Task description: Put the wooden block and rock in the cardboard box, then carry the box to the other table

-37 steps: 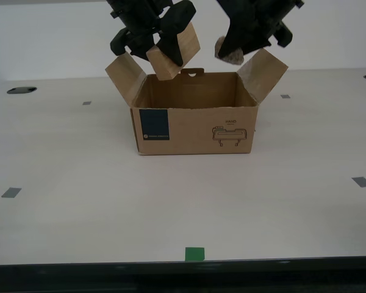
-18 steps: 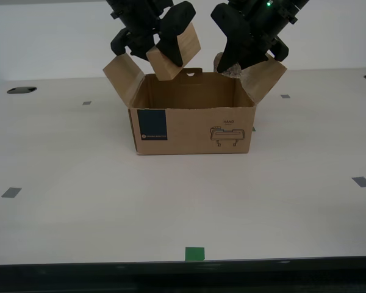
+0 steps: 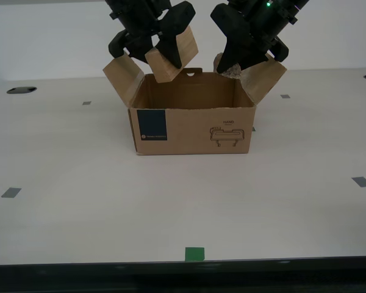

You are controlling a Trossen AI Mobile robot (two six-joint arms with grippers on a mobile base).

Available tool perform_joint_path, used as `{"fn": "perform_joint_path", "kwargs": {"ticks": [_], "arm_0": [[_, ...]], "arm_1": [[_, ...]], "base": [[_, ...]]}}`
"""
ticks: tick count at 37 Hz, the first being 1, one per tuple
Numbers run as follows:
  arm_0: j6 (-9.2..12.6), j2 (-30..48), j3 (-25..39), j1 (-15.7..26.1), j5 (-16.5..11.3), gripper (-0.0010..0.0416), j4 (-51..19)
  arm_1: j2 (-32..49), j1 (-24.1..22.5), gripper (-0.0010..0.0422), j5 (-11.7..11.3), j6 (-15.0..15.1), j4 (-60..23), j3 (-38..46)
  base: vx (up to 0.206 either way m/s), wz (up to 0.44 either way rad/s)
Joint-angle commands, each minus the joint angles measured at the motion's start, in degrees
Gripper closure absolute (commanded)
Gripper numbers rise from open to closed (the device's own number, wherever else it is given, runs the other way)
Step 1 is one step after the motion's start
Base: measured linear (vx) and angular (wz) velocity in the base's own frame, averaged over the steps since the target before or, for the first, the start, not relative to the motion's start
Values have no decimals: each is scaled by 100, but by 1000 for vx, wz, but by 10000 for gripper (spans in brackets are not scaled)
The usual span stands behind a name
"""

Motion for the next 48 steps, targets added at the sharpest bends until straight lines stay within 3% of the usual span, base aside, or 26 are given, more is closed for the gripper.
{"fn": "perform_joint_path", "kwargs": {"ticks": [1,8,32,41,48], "arm_0": [[7,-7,7,11,-33,401,-4],[4,-7,9,39,-28,352,-4],[50,-157,7,66,-31,90,-15],[50,-278,9,70,-31,66,-13],[52,-289,9,70,-31,77,-39]], "arm_1": [[-7,-7,393,26,-9,-144,9],[-7,-7,336,26,-9,-162,9],[-7,-7,166,26,-249,-179,9],[-7,-9,134,26,-271,-192,9],[-7,-7,133,28,-273,-219,9]], "base": [[0,0],[0,0],[0,0],[0,0],[0,0]]}}
